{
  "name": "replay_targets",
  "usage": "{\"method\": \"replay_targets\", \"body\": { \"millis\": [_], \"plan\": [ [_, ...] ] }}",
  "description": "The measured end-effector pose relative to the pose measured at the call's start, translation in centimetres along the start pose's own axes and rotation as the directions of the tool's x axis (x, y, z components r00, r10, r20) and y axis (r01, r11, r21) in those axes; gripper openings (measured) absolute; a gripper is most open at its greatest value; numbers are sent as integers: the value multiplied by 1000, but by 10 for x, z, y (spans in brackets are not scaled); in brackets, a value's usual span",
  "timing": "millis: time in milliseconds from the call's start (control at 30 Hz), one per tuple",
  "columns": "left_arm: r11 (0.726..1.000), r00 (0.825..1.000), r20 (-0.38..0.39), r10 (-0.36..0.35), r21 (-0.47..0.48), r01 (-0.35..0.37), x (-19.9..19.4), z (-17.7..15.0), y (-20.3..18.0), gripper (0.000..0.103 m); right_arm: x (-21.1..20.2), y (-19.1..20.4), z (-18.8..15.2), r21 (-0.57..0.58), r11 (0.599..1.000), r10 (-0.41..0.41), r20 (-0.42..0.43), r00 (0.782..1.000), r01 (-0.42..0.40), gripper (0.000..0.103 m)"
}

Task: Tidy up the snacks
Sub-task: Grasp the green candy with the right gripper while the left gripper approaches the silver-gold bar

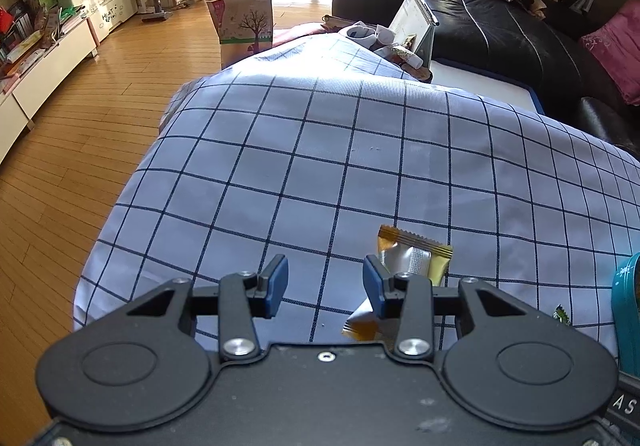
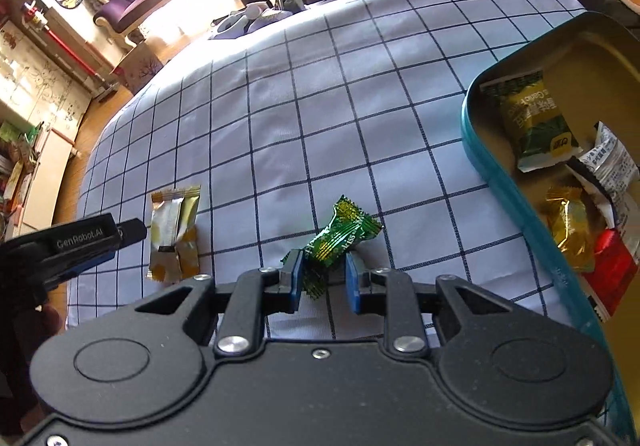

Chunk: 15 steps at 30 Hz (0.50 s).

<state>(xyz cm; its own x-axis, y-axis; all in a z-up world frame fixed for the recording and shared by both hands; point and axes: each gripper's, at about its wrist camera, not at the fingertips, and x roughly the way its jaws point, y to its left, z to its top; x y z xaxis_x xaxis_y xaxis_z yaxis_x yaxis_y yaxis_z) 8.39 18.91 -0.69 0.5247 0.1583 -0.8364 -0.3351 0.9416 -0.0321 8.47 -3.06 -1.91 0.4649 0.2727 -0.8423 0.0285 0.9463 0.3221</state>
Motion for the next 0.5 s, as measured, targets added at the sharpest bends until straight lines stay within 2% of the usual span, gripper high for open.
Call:
{"method": "replay_targets", "body": {
  "millis": [167, 300, 500],
  "plan": [
    [1000, 1000, -5, 5, 5, -4, 2, -1, 3, 42, -6, -6, 5, 60, 998, -3, 25, 1000, 2, 36],
    [1000, 1000, -11, 15, 3, -15, 5, -1, 6, 42, -7, -5, 7, 107, 994, -42, 57, 997, 36, 36],
    [1000, 1000, -10, 10, 10, -10, 4, -2, 7, 42, 2, -7, 9, 142, 989, -54, 48, 997, 47, 38]
  ]
}}
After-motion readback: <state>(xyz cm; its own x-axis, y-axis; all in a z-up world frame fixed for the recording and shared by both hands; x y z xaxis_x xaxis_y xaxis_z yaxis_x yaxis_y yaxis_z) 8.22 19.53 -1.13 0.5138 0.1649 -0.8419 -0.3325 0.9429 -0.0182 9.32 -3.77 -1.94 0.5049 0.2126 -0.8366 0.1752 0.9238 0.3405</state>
